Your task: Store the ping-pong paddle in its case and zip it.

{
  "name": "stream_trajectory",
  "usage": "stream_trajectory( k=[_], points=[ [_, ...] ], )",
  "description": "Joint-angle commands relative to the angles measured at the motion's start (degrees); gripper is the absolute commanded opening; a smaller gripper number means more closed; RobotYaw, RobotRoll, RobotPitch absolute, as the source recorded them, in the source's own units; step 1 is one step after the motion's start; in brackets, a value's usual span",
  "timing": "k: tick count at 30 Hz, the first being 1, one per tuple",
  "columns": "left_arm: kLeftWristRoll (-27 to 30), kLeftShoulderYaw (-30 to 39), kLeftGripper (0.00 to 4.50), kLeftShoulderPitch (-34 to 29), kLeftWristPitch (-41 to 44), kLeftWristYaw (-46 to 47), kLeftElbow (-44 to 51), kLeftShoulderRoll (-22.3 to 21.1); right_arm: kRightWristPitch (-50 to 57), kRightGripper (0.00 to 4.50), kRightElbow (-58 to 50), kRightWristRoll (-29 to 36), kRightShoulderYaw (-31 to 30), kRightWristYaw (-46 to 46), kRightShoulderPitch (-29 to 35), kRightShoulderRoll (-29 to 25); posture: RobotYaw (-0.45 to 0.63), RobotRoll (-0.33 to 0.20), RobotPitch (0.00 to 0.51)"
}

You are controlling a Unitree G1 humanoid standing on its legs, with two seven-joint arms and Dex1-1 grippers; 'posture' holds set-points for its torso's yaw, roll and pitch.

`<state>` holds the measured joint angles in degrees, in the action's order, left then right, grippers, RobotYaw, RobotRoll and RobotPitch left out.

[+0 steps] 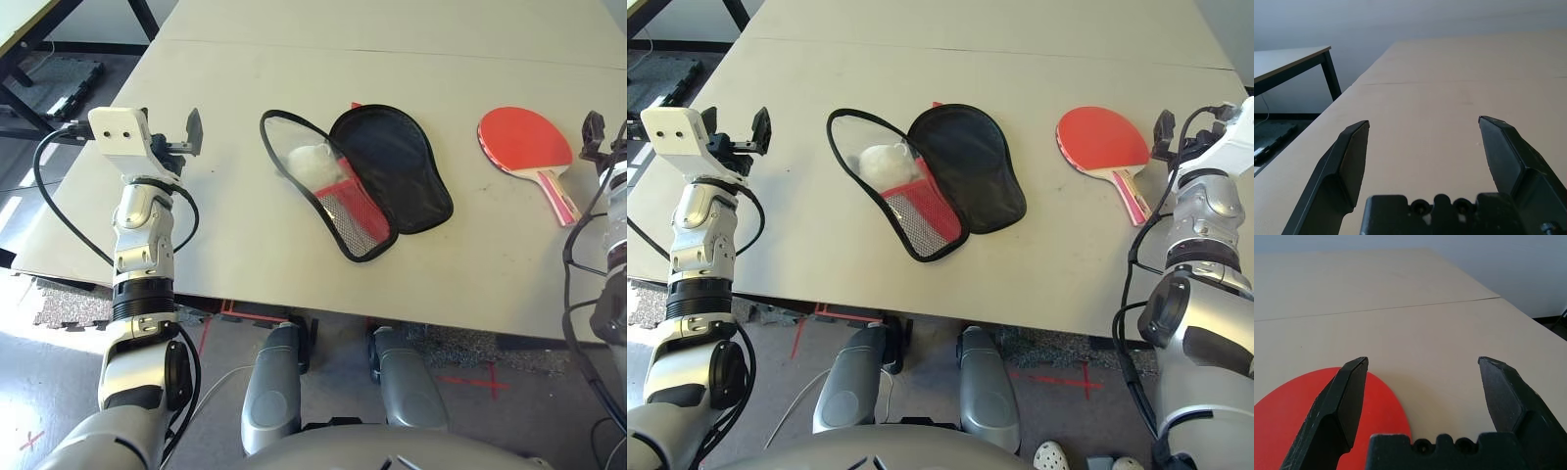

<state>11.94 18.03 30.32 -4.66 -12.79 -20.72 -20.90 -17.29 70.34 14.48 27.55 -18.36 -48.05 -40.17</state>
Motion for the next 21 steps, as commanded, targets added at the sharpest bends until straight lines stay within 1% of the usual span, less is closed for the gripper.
stream_trajectory(
  k=[1, 7, 10, 13, 15, 18, 21],
  points=[
    [0.2, 0.0, 4.50, -1.4, 0.1, 0.2, 1.1, 0.0, -0.2, 4.47, 1.1, 0.0, 0.0, 0.3, 0.0, -0.4, 0.11, 0.000, 0.254],
    [0.3, 0.0, 4.50, -1.0, 0.4, 0.5, 1.8, 0.0, -0.1, 4.47, 1.2, 0.0, 0.1, 0.5, 0.0, -0.6, 0.10, 0.000, 0.250],
    [0.7, 0.2, 4.50, 1.5, 1.6, 0.6, 3.4, -1.2, 0.2, 4.47, 1.3, 0.0, 0.0, 0.4, -0.4, -0.4, 0.11, 0.000, 0.249],
    [1.1, -1.1, 4.50, 3.6, 4.4, -1.0, 7.6, -2.4, 0.2, 4.47, 1.3, -0.1, -0.2, 0.4, -0.5, 0.1, 0.12, 0.000, 0.239],
    [2.4, -1.6, 4.50, 5.7, 8.0, -1.7, 10.8, -3.0, 0.2, 4.47, 1.4, -0.1, -0.2, 0.3, -0.5, 0.3, 0.12, 0.000, 0.234],
    [4.6, -3.9, 4.50, 9.2, 15.7, -4.4, 15.9, -4.4, 0.4, 4.47, 1.5, -0.1, -0.3, 0.1, -0.7, 0.7, 0.12, 0.000, 0.223],
    [6.2, -8.0, 4.50, 11.9, 23.3, -8.0, 20.6, -5.3, 1.4, 4.47, 1.7, 0.0, -0.3, -0.4, -1.1, 0.9, 0.11, 0.000, 0.217]
  ],
)
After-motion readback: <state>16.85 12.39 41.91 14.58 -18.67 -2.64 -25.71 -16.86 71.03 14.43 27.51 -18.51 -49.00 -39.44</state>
